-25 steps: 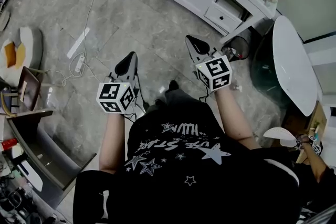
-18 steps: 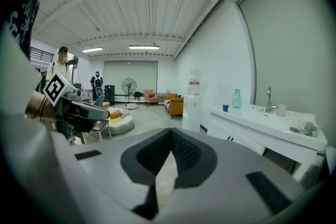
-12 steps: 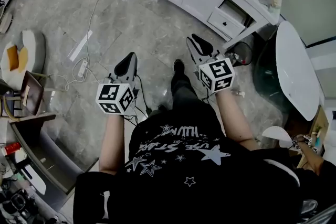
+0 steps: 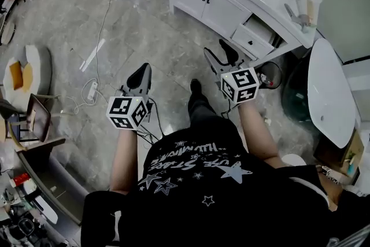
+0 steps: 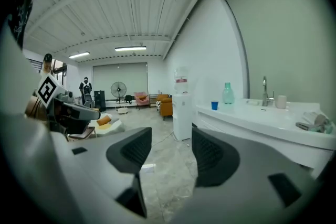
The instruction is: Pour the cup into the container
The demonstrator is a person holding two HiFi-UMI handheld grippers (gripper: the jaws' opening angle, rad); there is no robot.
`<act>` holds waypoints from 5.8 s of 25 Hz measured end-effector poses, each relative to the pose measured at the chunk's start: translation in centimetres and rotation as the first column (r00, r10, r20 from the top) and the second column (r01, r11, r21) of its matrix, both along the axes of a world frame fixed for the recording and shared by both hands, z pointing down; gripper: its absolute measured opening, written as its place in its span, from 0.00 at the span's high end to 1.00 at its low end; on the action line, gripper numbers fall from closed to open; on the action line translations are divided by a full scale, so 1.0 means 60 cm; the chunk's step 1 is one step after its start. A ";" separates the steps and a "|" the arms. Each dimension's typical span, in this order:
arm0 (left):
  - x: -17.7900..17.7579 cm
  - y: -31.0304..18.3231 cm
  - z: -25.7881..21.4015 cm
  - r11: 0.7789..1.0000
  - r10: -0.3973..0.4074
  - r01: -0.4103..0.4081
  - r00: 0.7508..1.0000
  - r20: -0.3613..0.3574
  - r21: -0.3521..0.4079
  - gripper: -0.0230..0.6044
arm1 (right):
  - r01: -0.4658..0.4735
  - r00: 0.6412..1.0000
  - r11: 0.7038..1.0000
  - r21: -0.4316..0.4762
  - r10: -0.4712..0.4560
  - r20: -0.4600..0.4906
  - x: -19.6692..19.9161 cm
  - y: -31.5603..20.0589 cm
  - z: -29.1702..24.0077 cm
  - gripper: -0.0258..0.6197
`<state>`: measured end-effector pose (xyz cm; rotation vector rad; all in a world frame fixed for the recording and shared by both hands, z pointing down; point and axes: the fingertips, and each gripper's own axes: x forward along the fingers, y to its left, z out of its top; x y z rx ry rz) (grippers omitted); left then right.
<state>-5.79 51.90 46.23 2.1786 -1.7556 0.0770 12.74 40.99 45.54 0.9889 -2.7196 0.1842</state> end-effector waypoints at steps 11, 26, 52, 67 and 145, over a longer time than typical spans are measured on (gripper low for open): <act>-0.021 -0.257 -0.003 0.995 -0.092 0.092 0.996 0.016 -0.025 0.95 | 0.058 0.998 0.996 -0.063 -0.057 0.014 -0.007 -0.284 0.015 0.53; -0.014 -0.459 -0.020 0.994 -0.110 0.110 0.993 0.033 0.001 0.95 | 0.103 0.994 0.992 -0.070 -0.100 0.042 -0.018 -0.487 0.008 0.46; -0.118 -0.836 0.013 0.998 0.066 -0.066 0.998 -0.022 0.005 0.95 | -0.004 0.998 0.999 -0.037 0.002 -0.068 -0.131 -0.801 0.037 0.40; -0.195 -1.064 0.027 0.988 0.147 -0.148 0.989 -0.022 -0.049 0.95 | 0.032 0.980 0.996 -0.082 -0.048 -0.192 -0.228 -0.994 0.105 0.39; -0.106 -1.498 -0.167 0.924 0.373 -0.379 0.923 0.095 0.055 0.95 | -0.031 0.979 0.995 -0.098 0.010 -0.203 -0.119 -1.438 -0.213 0.51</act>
